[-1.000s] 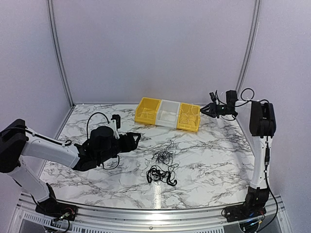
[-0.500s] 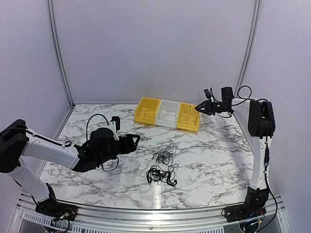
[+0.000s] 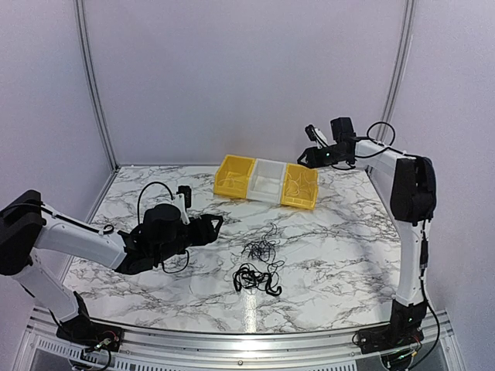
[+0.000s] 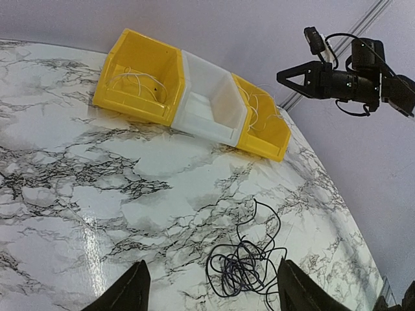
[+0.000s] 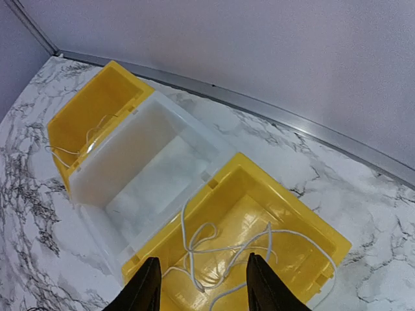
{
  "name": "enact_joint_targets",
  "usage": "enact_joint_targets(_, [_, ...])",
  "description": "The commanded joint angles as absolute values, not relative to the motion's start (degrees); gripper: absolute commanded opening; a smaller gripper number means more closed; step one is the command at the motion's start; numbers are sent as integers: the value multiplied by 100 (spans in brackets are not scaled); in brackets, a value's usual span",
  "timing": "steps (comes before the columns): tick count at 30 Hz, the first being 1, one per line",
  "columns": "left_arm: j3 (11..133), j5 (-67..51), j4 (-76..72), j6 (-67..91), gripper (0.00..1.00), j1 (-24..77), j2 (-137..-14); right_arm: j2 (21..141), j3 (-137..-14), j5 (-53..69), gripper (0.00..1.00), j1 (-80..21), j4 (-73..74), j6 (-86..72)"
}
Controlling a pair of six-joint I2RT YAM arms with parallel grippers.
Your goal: Untangle the cables
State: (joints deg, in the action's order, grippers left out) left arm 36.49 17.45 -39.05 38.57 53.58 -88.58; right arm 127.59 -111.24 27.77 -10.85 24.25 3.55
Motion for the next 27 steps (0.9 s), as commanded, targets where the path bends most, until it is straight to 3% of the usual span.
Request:
enact_joint_targets(1, [3602,1814,-3867,3794,70,5379,-8734,12777,-11378,1469,45,-1323,2790,580])
enact_joint_targets(6, [3610,1825,-3867,3738,70,5379,-8733,12612,-11272,902,49,-1554,2744,674])
enact_joint_targets(10, [3600,1810,-3867,3750,69,5379,-8741,12623,-11254,676,60,-1600,2795,606])
enact_joint_targets(18, [3559,1840,-3867,3756,70,5381,-8716,12666,-11070,469,60,-1600,2855,488])
enact_joint_targets(24, [3569,1806,-3867,3797,70,5379,-8783,12747,-11056,622,46,-1600,2865,404])
enact_joint_targets(27, [3555,1796,-3867,3817,70,5383,-8766,12835,-11123,756,31,-1600,2901,370])
